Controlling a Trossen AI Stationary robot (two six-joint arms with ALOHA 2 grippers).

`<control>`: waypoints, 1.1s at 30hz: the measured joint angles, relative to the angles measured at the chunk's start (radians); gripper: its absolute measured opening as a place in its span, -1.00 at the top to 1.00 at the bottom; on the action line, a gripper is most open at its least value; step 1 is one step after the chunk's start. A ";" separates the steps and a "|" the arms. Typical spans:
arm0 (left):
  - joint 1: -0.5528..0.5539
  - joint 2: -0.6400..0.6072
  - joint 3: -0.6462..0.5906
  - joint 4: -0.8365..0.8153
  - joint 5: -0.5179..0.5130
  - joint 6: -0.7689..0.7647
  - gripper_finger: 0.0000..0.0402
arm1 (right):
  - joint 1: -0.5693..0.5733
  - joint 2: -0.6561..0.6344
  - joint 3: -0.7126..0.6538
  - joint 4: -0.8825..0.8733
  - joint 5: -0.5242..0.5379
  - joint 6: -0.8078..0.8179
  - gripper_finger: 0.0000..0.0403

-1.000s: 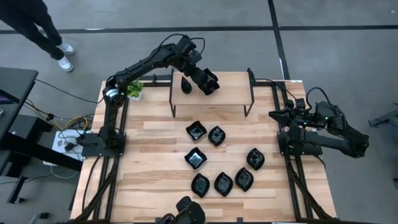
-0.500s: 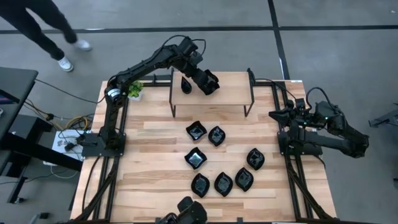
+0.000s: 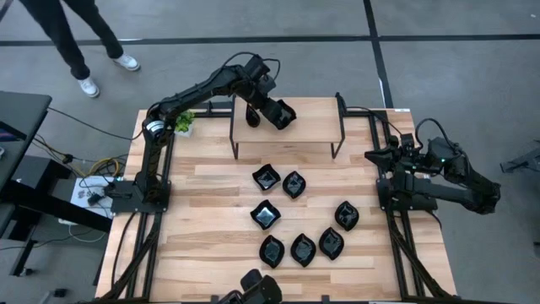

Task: Pick & Place Mini shaped plates
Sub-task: Stack the distorted square plate on top of the distorted square plates on the shelf

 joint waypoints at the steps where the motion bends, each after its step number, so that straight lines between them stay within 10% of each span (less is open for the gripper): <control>1: 0.000 0.000 0.000 0.005 0.000 0.000 0.95 | 0.000 0.000 0.000 0.000 0.000 0.000 0.76; 33: -0.029 -0.198 -0.023 0.010 -0.004 -0.063 0.52 | 0.000 0.000 0.000 0.001 0.000 0.001 0.76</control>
